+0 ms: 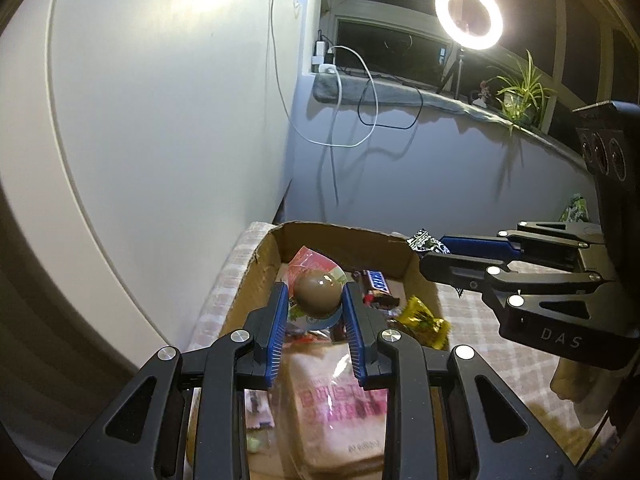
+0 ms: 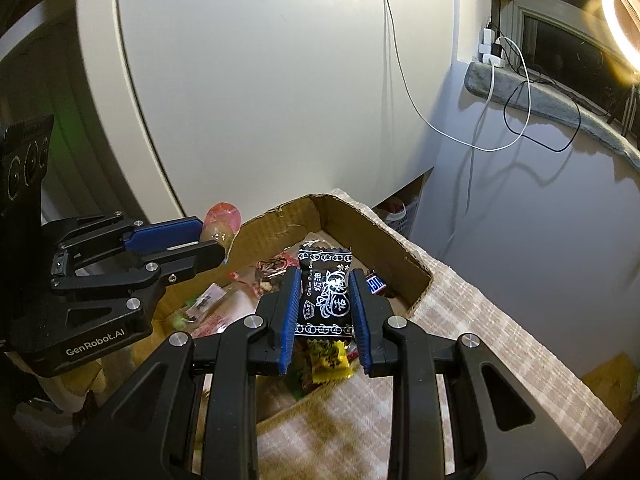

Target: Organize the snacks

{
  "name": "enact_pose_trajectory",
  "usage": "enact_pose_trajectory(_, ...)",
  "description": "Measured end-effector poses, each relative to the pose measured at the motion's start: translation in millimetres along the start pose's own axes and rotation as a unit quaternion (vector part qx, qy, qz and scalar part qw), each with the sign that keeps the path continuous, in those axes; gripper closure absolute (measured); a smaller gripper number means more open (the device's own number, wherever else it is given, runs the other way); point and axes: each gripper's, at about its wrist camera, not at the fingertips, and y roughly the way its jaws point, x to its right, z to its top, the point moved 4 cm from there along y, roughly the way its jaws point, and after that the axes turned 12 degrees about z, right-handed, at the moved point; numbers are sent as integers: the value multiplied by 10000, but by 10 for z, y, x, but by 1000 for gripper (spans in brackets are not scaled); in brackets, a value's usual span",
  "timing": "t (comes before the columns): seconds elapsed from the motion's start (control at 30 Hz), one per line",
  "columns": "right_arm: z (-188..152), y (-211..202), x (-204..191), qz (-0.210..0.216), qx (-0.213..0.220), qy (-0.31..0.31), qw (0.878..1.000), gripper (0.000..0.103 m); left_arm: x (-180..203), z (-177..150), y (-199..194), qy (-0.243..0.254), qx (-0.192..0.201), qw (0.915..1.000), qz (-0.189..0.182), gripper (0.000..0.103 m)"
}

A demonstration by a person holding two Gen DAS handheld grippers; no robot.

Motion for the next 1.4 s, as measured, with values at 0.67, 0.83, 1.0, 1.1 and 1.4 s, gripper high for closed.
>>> enact_pose_trajectory(0.67,-22,426,306,-62,-378,182,9991,77,-29,53,355,-44,-355,9994,-37,74)
enact_pose_trajectory(0.83,-21,424,303,-58,-375,142,9992,77,-16,66,366,-30,-349,9994,-27,69)
enact_pose_trajectory(1.0,-23,423,283,-72,-393,115,9991,77,-22,71,352,-32,-332,9994,8,69)
enact_pose_trajectory(1.1,-16,403,270,-142,-372,87,9992,63,-42,75,341,-58,-309,9995,39,69)
enact_pose_trajectory(1.4,19,285,211,-356,-208,-43,9991,16,-99,94,252,-122,-198,9996,139,45)
